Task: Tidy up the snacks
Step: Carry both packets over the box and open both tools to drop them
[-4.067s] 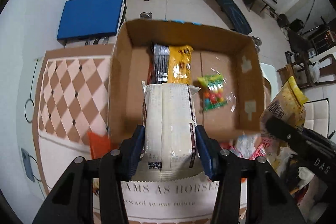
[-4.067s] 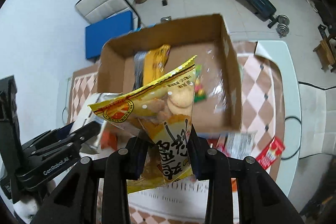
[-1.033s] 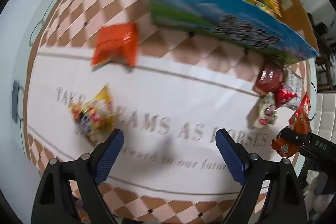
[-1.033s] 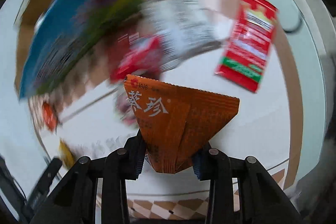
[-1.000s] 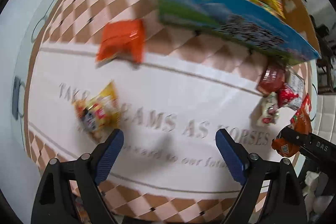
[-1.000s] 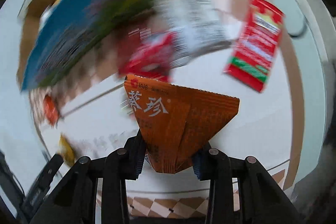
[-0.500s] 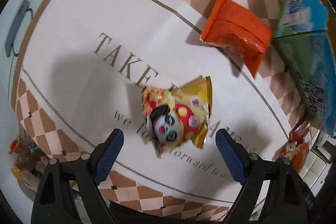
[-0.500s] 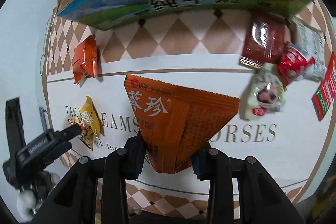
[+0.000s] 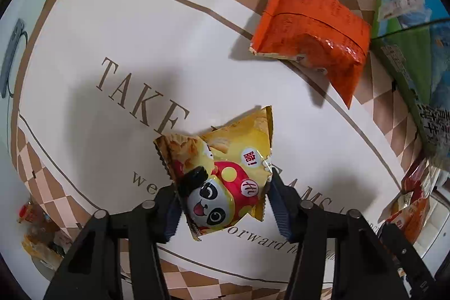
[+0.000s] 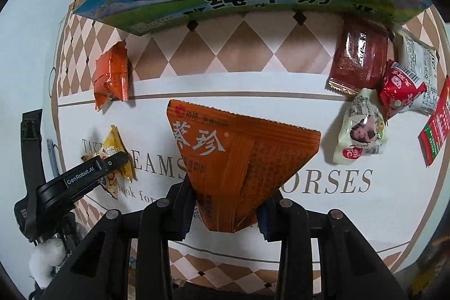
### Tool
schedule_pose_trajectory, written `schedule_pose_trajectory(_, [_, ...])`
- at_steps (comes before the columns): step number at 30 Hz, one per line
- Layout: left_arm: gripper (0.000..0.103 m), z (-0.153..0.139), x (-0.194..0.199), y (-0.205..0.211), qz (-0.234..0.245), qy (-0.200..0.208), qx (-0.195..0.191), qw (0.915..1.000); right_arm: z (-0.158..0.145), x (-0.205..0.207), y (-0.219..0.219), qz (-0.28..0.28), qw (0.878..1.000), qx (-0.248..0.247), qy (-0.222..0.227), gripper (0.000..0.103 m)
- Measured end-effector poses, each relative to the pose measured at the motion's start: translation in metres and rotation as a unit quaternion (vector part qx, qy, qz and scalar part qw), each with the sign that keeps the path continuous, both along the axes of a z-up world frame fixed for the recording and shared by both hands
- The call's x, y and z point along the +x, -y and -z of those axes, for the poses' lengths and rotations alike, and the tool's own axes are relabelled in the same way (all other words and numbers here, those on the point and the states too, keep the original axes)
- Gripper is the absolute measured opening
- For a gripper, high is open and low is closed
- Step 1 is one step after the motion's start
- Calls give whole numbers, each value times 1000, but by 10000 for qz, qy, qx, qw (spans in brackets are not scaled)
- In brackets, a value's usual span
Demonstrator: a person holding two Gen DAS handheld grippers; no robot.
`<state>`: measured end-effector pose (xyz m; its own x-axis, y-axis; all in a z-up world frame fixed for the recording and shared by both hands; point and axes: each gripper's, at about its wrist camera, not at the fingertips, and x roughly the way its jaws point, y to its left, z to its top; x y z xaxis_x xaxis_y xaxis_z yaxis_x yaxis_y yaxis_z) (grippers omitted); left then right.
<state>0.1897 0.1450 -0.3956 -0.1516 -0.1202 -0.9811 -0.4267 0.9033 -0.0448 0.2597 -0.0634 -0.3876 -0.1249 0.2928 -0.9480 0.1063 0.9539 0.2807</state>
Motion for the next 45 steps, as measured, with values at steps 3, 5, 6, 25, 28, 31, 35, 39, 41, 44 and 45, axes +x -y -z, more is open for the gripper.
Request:
schedule_pose_trajectory(3, [49,-8,-1,10,245,103,127,9996,-2,-2,5,2,10000,26,-3,39])
schedule_pose_trajectory(5, [48,-16,-3,23,441,190,138,9988,-4,-3,8,6,10000,45,21,39])
schedule_pose_trajectory(6, [48,-21,-3,28,512,250,121,9983,-7,-4,10,5,10000,69,42,39])
schedule_pose_trajectory(25, [48,-204,128,136,1959,1949,-569,9594,-152,64,79,247,9902,509,1280,38])
schedule_pose_trajectory(28, [48,-203,158,144,2075,1813,-504,9600,-156,90,81,286,9895,420,1355,38])
schedule_pose_trajectory(31, [49,-187,180,149,2160,1618,-484,9617,-150,118,81,294,9895,329,1378,38])
schedule_pose_trajectory(35, [49,-148,211,154,2237,1112,-615,9663,-129,153,78,229,9913,247,1273,38])
schedule_pose_trajectory(39, [49,-110,231,156,2162,579,-817,9712,-97,174,71,63,9940,119,1082,38])
schedule_pose_trajectory(41, [49,-93,237,156,2111,361,-873,9729,-81,181,69,-14,9953,49,962,38])
schedule_pose_trajectory(44, [49,-76,241,159,2109,134,-913,9731,-62,186,66,-138,9966,-25,812,38])
schedule_pose_trajectory(45, [49,-72,242,160,2122,83,-910,9730,-57,186,65,-171,9969,-28,762,38])
